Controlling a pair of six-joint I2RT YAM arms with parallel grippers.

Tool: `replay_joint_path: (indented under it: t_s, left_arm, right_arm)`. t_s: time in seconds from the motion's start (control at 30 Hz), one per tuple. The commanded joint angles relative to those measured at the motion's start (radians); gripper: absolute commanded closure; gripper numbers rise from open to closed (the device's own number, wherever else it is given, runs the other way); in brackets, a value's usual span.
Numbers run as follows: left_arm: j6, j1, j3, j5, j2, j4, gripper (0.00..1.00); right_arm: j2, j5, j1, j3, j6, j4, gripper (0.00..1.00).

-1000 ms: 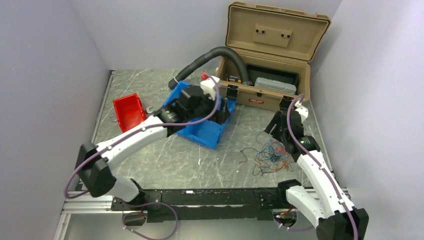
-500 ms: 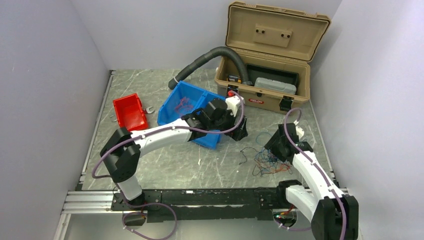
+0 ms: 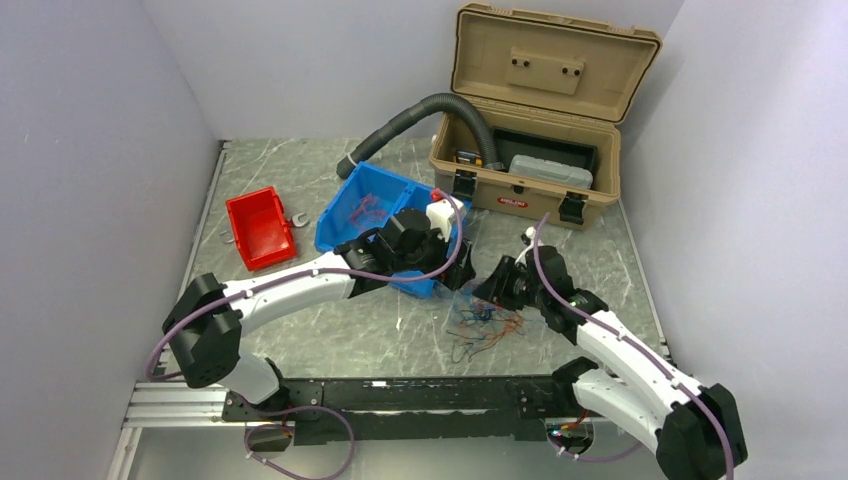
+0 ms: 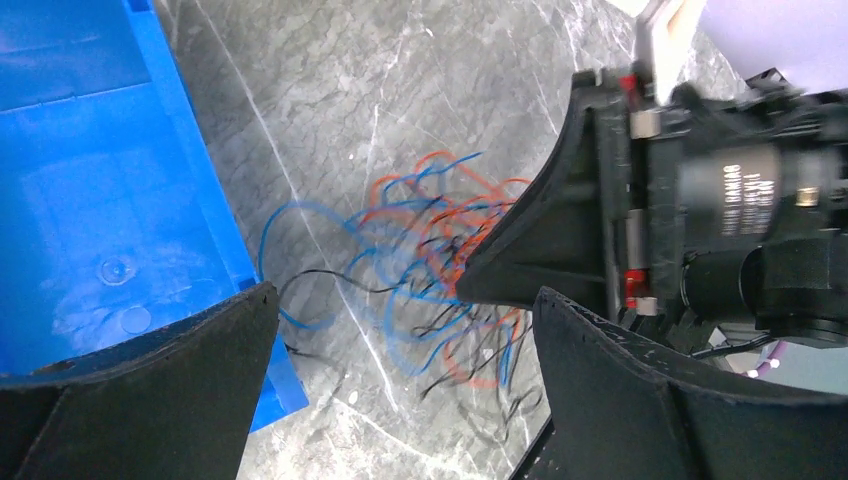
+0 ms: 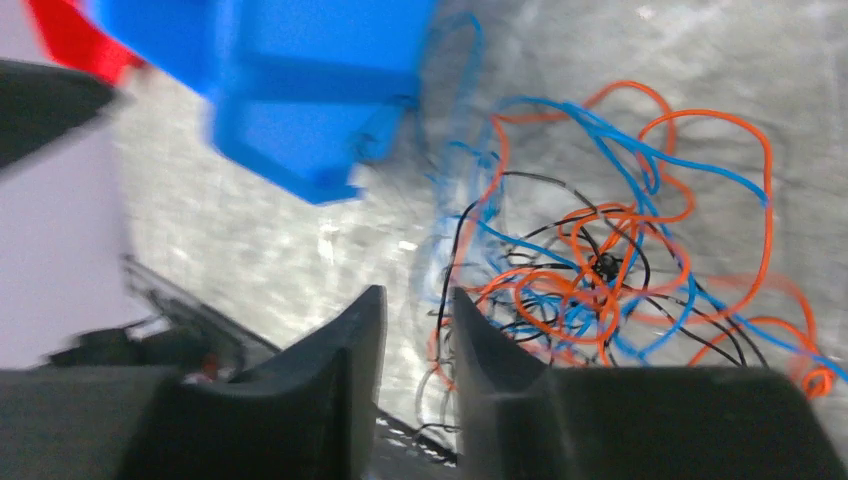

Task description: Untangle the cables

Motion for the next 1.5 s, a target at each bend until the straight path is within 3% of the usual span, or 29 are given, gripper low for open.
replay_joint_path:
  t_s: [0.0,0.03,0.07,0.17,0.23,0.43,0.7,0.83,0.9,1.0,1.03,1.13,1.47]
  left_arm:
    - [-0.011,0.001,-0.001,-0.004,-0.026,0.031,0.01]
    - [-0.011,-0.001,0.004,-0.002,-0.021,0.03,0.01]
    - [-0.01,0.0,0.008,-0.002,-0.014,0.028,0.01]
    - [-0.004,-0.001,0.022,0.013,0.009,0.03,0.01]
    - [0.002,-0.001,0.042,0.042,0.032,0.023,0.01]
    - [0.014,-0.015,0.063,0.106,0.105,0.02,0.06]
    - [-0.005,-0.054,0.068,0.133,0.21,0.015,0.09]
    - [-0.028,-0.068,0.083,0.144,0.266,0.007,0.13]
    - [-0.037,-0.071,0.085,0.158,0.281,0.014,0.22]
    - [-0.045,-0.071,0.091,0.15,0.291,0.006,0.5]
    - [-0.043,-0.072,0.093,0.145,0.291,0.0,0.62]
    - [-0.036,-0.071,0.101,0.105,0.276,-0.034,0.99]
    - [-0.063,-0.071,0.019,0.072,0.164,-0.022,1.0]
  right_arm:
    - [-0.072,-0.029,0.022,0.115,-0.064,0.045,0.48]
    - [-0.087,0.037,0.022,0.14,-0.071,-0.021,0.35]
    - [-0.099,0.115,0.022,0.16,-0.069,-0.094,0.29]
    - [-0.105,0.327,0.017,0.211,-0.067,-0.251,0.24]
    - [-0.09,0.374,0.01,0.223,-0.06,-0.314,0.26]
    - [-0.035,0.41,0.007,0.187,-0.011,-0.387,0.43]
    - [-0.034,0.312,-0.02,0.108,0.003,-0.305,0.44]
    - [0.005,0.246,-0.022,0.07,0.041,-0.242,0.51]
    - [0.02,0.214,-0.023,0.056,0.053,-0.207,0.59]
    - [0.023,0.217,-0.024,0.069,0.063,-0.21,0.93]
    - [0.018,0.237,-0.024,0.085,0.058,-0.226,0.98]
    - [-0.005,0.341,-0.025,0.148,0.033,-0.308,1.0]
    - [-0.117,0.605,-0.071,0.414,-0.059,-0.444,1.0]
